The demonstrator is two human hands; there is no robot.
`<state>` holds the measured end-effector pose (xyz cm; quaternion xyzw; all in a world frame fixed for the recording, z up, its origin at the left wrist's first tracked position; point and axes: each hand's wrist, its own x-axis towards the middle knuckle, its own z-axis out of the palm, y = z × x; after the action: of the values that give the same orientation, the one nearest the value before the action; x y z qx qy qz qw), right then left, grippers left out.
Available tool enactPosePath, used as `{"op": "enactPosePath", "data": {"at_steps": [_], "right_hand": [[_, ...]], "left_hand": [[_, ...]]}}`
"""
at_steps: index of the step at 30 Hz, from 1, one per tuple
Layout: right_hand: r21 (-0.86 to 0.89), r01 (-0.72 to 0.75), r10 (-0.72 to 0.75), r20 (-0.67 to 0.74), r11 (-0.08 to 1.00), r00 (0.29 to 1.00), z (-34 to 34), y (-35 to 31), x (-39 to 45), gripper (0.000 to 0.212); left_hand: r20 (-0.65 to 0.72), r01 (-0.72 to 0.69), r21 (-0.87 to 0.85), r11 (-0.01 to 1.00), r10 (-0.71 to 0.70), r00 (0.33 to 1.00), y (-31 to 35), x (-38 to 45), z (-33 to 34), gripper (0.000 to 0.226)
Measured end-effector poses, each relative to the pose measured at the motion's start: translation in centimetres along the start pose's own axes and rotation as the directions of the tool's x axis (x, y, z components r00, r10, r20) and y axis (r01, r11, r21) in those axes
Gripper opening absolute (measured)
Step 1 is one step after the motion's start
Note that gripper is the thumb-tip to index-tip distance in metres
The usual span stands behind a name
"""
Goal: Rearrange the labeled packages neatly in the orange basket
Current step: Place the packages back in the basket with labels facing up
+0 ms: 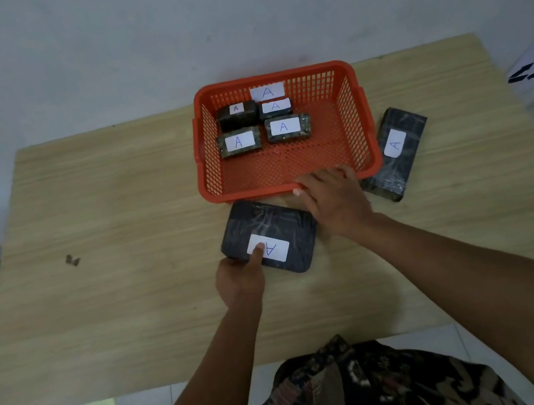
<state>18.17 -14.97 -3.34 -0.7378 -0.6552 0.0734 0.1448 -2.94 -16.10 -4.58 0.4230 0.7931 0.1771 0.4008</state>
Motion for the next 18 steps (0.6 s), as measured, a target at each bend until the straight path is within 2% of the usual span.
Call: {"op": "enactPosePath", "data": {"at_steps": [2, 4, 7, 9, 12, 14, 16, 18], "right_hand": [[0.005, -0.004, 0.004, 0.004, 1.000, 1.000, 0.0, 0.0, 0.1, 0.030], [0.006, -0.006, 0.006, -0.002, 1.000, 1.000, 0.0, 0.0, 0.1, 0.029], [0.011, 0.002, -0.001, -0.041, 1.000, 0.999, 0.1, -0.2, -0.1, 0.030], [0.033, 0.010, -0.008, -0.066, 0.999, 0.998, 0.1, -0.3, -0.2, 0.031], [0.027, 0.032, -0.030, -0.070, 0.999, 0.997, 0.1, 0.0, -0.2, 0.030], [0.015, 0.045, -0.044, -0.085, 0.999, 0.995, 0.4, 0.2, -0.2, 0.029], [0.007, 0.055, -0.054, -0.120, 0.998, 0.991, 0.6, 0.2, -0.3, 0.028], [-0.008, 0.061, -0.062, -0.151, 0.998, 0.987, 0.9, 0.3, -0.3, 0.027]], "left_hand": [[-0.030, 0.027, -0.107, 0.994, -0.030, 0.999, 0.0, -0.3, 0.0, 0.037], [-0.048, 0.077, -0.295, 0.952, -0.095, 0.994, -0.1, -0.6, -0.1, 0.035], [0.016, 0.118, -0.556, 0.823, -0.131, 0.991, -0.3, -0.6, -0.4, 0.033], [0.076, 0.146, -0.647, 0.748, -0.128, 0.989, -0.5, -0.5, -0.9, 0.028], [0.098, 0.151, -0.633, 0.759, -0.116, 0.988, -0.7, 0.1, -2.3, 0.028], [0.076, 0.116, -0.596, 0.795, -0.087, 0.993, -0.7, 0.7, -3.5, 0.037], [0.043, 0.031, -0.539, 0.841, -0.010, 0.999, -0.2, 1.0, -5.0, 0.037], [0.007, -0.117, -0.453, 0.884, 0.135, 0.991, 0.7, 1.1, -6.4, 0.029]]}}
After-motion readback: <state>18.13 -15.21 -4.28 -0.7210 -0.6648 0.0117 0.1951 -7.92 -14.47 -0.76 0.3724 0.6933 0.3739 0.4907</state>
